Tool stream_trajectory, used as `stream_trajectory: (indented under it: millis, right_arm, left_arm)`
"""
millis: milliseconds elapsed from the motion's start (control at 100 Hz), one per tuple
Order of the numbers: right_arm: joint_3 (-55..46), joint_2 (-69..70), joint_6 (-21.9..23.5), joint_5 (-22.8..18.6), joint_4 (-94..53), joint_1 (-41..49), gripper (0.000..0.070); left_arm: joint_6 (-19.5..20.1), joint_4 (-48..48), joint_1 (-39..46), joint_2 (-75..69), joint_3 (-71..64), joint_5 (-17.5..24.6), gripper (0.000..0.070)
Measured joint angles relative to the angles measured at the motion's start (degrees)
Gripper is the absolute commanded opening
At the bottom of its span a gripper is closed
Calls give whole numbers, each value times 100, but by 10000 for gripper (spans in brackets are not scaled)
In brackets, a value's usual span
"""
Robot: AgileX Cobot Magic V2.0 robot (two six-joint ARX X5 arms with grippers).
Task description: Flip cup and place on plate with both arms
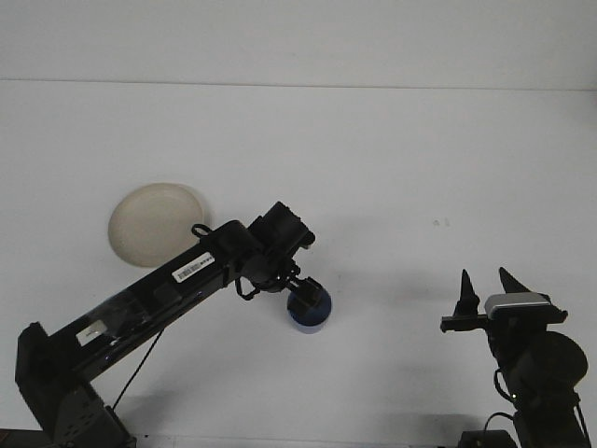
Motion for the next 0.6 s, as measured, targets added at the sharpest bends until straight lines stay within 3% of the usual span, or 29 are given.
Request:
stream_trajectory:
  millis: [280,340,460,600]
  right_arm:
    - [0,0,0,0,0,0,415]
    - [0,0,0,0,0,0,415]
    - [0,0,0,0,0,0,415]
    - [0,0,0,0,0,0,415]
  left_arm:
    - [0,-15,0,575,0,0,447]
    - [0,-26,0,704,0,0,343]
    - [4,-33,-7,793,0,0,0]
    - [28,-24,-68,793,4,0,10]
